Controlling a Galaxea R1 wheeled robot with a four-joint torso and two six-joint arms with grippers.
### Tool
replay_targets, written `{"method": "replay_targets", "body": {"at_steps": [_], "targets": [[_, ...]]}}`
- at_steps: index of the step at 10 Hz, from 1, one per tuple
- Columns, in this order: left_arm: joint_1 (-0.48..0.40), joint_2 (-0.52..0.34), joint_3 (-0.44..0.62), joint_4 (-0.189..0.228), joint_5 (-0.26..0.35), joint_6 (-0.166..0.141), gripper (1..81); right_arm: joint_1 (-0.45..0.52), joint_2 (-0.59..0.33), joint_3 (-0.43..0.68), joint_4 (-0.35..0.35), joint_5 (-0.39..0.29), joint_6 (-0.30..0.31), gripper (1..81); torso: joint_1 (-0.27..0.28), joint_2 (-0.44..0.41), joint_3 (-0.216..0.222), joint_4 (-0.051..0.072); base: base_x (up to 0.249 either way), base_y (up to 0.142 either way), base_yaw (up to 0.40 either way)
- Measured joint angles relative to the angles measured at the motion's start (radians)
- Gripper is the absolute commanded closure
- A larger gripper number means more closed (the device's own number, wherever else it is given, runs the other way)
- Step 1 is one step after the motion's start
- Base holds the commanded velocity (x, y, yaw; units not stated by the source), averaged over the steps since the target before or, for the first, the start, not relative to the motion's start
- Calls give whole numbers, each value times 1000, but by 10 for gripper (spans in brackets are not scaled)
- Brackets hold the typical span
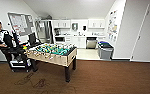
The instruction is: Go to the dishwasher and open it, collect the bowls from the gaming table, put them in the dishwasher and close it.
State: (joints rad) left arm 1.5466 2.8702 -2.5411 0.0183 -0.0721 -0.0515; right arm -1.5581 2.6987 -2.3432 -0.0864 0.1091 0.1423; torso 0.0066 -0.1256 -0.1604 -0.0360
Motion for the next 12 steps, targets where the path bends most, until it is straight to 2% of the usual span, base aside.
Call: {"method": "replay_targets", "body": {"at_steps": [7,12], "targets": [[0,3,0,0,1,0,811,-2,0,0,0,0,0,811,0,0,0,0,140,0,0],[0,10,-2,0,1,0,811,-6,5,-1,0,0,0,811,0,0,0,0,144,-73,0]]}}
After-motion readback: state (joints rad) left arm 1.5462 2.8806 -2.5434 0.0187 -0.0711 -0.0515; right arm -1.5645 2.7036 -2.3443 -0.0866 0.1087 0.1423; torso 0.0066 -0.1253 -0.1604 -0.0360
